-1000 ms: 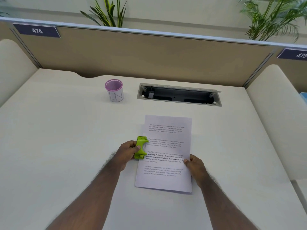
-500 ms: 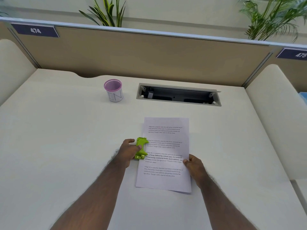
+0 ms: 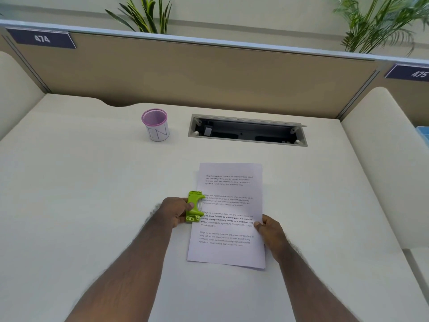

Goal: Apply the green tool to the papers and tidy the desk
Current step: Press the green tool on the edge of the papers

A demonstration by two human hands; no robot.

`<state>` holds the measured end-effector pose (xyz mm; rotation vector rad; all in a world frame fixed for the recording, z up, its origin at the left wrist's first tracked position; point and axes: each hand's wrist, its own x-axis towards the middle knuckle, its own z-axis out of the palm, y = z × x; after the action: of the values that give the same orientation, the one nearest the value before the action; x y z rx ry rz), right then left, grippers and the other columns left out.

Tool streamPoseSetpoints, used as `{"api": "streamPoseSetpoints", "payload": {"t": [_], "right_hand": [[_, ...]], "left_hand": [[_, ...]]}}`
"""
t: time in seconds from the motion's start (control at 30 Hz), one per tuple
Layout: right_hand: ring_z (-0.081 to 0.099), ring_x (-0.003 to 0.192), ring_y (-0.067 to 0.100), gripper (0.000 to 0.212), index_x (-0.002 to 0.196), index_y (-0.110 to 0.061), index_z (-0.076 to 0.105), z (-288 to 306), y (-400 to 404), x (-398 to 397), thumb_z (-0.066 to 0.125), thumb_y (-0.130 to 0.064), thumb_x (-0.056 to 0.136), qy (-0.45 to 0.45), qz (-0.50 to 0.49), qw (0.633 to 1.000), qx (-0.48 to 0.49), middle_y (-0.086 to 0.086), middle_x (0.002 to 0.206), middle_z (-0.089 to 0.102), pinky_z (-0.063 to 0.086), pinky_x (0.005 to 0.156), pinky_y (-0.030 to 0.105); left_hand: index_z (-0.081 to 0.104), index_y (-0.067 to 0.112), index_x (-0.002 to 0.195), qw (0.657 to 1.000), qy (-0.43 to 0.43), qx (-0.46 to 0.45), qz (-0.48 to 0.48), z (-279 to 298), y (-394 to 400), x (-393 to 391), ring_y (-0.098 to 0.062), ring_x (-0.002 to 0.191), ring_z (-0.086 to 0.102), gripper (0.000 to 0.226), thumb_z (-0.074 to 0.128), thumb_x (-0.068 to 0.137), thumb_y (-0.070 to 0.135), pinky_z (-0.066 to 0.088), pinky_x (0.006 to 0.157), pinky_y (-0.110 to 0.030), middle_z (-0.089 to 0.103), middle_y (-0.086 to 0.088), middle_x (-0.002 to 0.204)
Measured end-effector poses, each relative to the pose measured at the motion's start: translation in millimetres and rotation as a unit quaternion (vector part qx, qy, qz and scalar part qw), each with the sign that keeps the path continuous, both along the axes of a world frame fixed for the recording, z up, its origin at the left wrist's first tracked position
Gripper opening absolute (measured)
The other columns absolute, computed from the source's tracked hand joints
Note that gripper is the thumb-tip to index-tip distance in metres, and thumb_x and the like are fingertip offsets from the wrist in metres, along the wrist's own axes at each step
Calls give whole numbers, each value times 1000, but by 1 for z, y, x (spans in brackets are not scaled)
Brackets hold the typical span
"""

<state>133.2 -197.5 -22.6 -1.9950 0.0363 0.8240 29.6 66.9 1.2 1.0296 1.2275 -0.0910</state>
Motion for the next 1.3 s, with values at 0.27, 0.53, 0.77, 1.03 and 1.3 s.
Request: {"api": "streamPoseSetpoints", "payload": {"t": [0.27,0.53,0.77,1.03,1.3], "right_hand": [[70,101,32,22,104,-16,70,1,0,0,54,-5,95,4,-5,1000,6,10,107,75,54,95,48],[70,102,32,20,101,-17,71,2,1,0,56,-6,94,6,-7,1000,3,8,105,76,53,96,50],[70,102,32,21,102,-13,72,4,1,0,54,-3,94,17,-17,1000,10,7,102,76,54,95,49],[69,97,31,18,99,-14,69,8,-4,-3,53,-7,95,32,-34,999,24,10,106,74,56,81,43],[67,103,35,20,103,-16,68,8,-36,3,51,-7,97,16,-80,997,14,10,110,72,53,90,49]], "left_hand": [[65,-3,117,1000,12,5,6,-4,0,3,-31,73,65,31,63,86,-9,60,55,-43,66,-24,103],[64,-7,116,999,15,31,35,-8,-3,6,-33,78,64,33,63,84,-13,59,51,-40,64,-24,101],[48,6,135,999,-30,35,-16,2,-2,-2,-36,99,67,54,66,85,-5,60,79,-47,59,-22,127],[61,4,88,991,-112,63,-37,13,11,-27,-16,58,71,3,61,92,4,59,52,-26,70,-14,81],[64,3,81,977,-32,201,-56,2,46,-40,-27,81,60,9,66,88,8,57,81,-47,63,-18,88]]}}
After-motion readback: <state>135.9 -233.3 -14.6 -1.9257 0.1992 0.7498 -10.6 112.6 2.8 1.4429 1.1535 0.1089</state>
